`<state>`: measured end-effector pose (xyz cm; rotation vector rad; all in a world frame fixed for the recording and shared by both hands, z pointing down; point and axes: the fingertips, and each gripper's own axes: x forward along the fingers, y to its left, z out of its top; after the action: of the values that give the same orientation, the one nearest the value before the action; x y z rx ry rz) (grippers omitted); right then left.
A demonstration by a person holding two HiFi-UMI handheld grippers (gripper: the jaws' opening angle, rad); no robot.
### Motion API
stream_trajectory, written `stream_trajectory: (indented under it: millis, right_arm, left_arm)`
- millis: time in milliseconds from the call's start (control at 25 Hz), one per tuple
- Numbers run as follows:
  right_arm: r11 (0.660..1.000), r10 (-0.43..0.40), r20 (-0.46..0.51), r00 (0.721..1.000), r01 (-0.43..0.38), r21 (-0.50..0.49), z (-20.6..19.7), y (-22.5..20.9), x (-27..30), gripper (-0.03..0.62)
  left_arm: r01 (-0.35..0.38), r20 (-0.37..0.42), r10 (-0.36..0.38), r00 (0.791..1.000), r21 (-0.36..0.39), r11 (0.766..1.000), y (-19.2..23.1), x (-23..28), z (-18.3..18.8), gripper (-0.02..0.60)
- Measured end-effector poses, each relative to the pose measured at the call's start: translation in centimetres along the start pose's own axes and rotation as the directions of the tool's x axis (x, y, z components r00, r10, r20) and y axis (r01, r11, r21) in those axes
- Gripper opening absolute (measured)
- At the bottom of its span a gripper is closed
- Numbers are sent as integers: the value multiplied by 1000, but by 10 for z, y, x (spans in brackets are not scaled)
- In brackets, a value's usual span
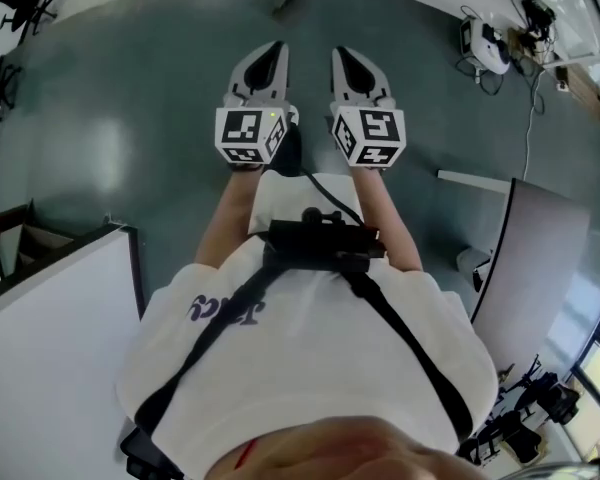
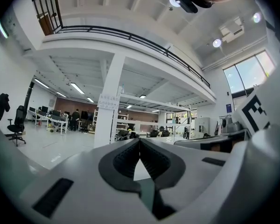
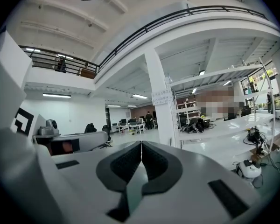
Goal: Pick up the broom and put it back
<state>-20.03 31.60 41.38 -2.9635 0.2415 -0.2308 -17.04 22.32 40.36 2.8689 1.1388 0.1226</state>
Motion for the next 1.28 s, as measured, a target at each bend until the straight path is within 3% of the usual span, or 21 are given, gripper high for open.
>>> stream_trajectory:
  millis: [240,480,760,1280]
  right_arm:
    - [1000,4,-20,1000,-4,-14,20,-51,102,8]
    - [994,83,-26,996,-85,-62,51,-28,226,8]
    - [993,75,-86,994,-82,-87,49,-37,318,7]
    - [988,136,-205,969,-148,-43,29,-145,480,6]
  left_arm:
    - [17,23,-17,1000,6,1000,44,105,12,9]
    - [1,48,-1,999,14,1000,138,169,33,9]
    - [0,61,5,998,-82,997,208,231,34,9]
    - [-39,-59,32,998,-128,991,273,399,-18,9]
